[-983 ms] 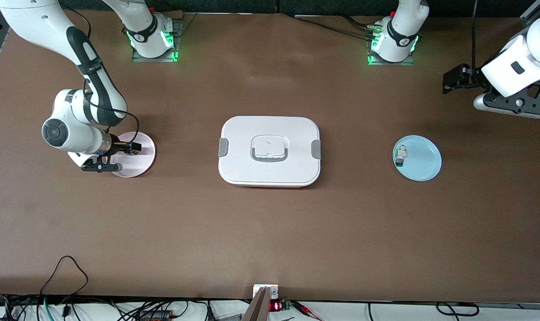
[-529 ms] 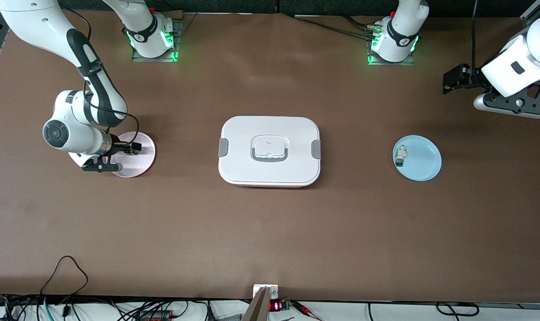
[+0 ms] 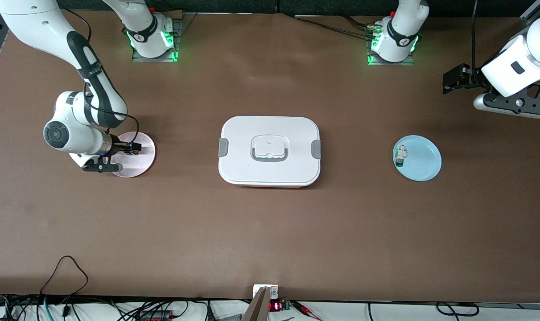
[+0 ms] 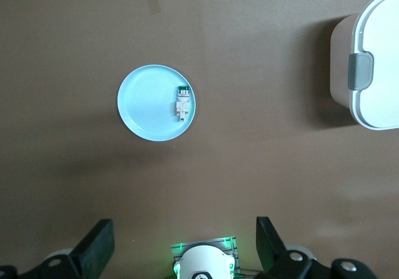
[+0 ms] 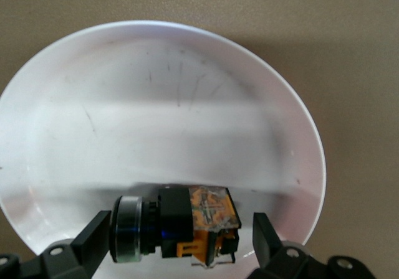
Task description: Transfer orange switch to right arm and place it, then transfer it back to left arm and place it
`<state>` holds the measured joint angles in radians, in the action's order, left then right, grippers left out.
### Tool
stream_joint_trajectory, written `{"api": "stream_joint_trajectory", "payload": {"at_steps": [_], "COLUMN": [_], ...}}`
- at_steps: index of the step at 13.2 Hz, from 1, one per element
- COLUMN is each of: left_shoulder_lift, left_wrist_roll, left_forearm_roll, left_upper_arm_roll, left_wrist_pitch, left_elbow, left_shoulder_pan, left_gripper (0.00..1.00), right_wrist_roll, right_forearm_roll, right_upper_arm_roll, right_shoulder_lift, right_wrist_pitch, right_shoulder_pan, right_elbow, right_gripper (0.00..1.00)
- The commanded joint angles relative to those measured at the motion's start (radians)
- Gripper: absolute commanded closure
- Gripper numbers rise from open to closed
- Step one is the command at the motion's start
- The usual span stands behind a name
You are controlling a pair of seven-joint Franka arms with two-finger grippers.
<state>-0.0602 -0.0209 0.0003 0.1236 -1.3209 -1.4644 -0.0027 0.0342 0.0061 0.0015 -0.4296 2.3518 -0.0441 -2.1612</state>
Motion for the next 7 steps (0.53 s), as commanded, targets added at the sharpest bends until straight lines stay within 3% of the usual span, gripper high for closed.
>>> {"api": "stream_joint_trajectory", "payload": {"at_steps": [1,5,7], "left_shoulder_lift": [0.0,0.0,0.0], "left_wrist_roll": [-0.005,-0.005,-0.004], "left_forearm_roll": [0.006,0.004,0.004], "left_upper_arm_roll": [0.002,0.004,0.004], "left_wrist_pitch": [0.012,0.012,0.012], "left_elbow": [0.007,0.009,0.009], "left_shoulder_pan": [0.003,0.001,0.001], "left_gripper": [0.0,0.0,0.0], "right_wrist_roll": [0.026,0.024,0.023], "right_forearm_roll": [0.017,0.017,0.018], "right_upper_arm_roll": [0.02,0.049,0.061], "right_shoulder_lift": [0.005,0.006,0.012], "right_wrist_pitch": [0.014,0.008,0.001], "right_shoulder_pan": [-0.02,-0.02,-0.02], "right_elbow": [-0.005,-0.002,0.006], "right_gripper": [0.16,0.52,0.57]}}
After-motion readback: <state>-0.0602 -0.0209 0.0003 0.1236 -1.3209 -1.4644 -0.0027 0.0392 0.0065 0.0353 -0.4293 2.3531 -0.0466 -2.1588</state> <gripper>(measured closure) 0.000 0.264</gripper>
